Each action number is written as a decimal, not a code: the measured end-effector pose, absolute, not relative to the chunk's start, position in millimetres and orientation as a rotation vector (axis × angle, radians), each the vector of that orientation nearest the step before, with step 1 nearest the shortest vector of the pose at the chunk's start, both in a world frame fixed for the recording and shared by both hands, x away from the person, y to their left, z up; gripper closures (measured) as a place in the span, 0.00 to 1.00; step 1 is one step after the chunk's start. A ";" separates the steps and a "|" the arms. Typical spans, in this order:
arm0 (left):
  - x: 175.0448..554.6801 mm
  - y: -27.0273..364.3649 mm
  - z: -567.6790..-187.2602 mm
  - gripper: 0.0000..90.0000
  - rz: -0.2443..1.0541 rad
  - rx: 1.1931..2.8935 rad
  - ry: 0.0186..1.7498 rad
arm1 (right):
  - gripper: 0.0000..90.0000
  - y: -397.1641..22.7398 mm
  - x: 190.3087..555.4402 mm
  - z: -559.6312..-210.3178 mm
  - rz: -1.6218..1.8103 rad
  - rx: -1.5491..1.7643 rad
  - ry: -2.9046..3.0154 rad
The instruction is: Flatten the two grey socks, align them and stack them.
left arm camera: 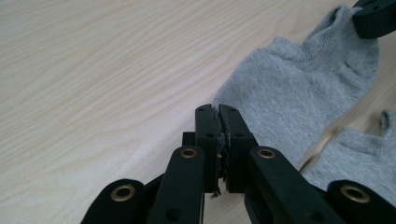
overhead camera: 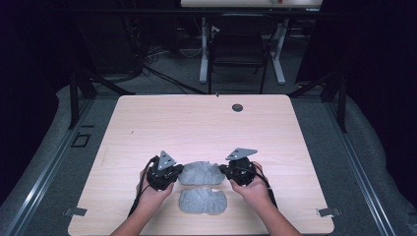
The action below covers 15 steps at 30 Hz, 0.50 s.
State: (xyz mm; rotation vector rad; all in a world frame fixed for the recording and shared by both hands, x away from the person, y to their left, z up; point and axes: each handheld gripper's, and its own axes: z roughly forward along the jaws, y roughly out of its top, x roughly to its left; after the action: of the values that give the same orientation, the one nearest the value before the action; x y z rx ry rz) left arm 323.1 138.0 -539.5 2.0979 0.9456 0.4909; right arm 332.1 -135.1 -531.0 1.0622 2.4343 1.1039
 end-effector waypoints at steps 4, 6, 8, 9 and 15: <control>318.3 139.3 -535.2 0.97 0.496 2.090 0.943 | 0.98 -136.9 328.2 -527.1 1.121 1.055 2.424; 314.8 139.4 -533.7 0.97 0.501 2.083 0.942 | 0.98 -137.4 325.1 -524.5 1.119 1.048 2.426; 311.8 139.6 -532.0 0.97 0.516 2.085 0.936 | 0.98 -137.0 321.5 -522.7 1.122 1.031 2.419; 309.6 139.9 -530.7 0.97 0.523 2.092 0.932 | 0.98 -136.4 318.9 -521.6 1.121 1.022 2.415; 297.5 140.4 -526.7 0.97 0.557 2.086 0.946 | 0.98 -131.9 302.6 -516.7 1.105 0.981 2.401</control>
State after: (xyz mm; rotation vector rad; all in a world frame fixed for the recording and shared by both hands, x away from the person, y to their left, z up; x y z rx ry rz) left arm 297.5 140.4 -526.7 2.0863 0.9459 0.5566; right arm 302.6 -131.9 -516.7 0.9808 2.4006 1.1050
